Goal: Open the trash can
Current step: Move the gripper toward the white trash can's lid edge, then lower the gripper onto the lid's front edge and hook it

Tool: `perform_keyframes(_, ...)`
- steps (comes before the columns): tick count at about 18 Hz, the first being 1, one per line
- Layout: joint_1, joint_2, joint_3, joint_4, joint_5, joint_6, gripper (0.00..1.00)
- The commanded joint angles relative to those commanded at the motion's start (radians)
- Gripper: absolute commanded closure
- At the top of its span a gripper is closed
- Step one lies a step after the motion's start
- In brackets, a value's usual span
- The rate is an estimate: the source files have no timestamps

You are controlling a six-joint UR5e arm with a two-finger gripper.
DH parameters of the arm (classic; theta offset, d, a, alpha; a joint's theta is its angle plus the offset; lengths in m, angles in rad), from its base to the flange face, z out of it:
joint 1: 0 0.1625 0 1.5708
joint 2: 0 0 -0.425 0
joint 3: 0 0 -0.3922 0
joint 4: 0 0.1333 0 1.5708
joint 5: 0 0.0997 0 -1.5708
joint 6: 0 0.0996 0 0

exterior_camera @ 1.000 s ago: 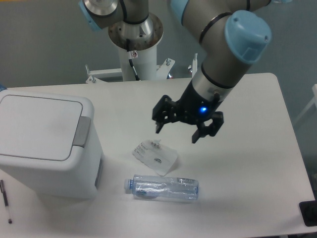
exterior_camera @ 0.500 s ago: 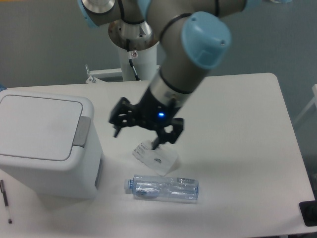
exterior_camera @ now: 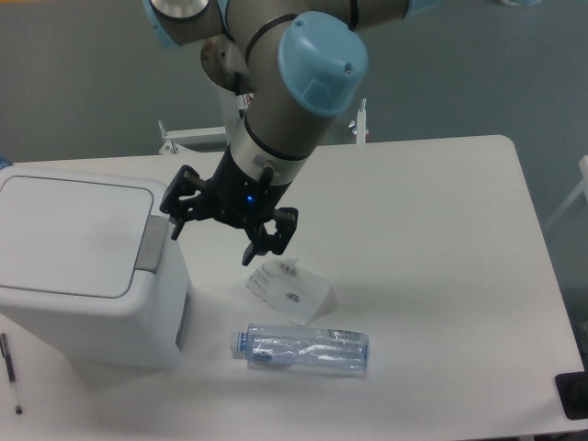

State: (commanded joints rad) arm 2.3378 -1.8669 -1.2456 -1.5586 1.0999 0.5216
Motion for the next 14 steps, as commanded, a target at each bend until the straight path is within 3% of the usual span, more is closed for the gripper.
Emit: perform_keyframes(14,-0.037,-0.015,-0.005,0.020,0.003,-0.048,0.00)
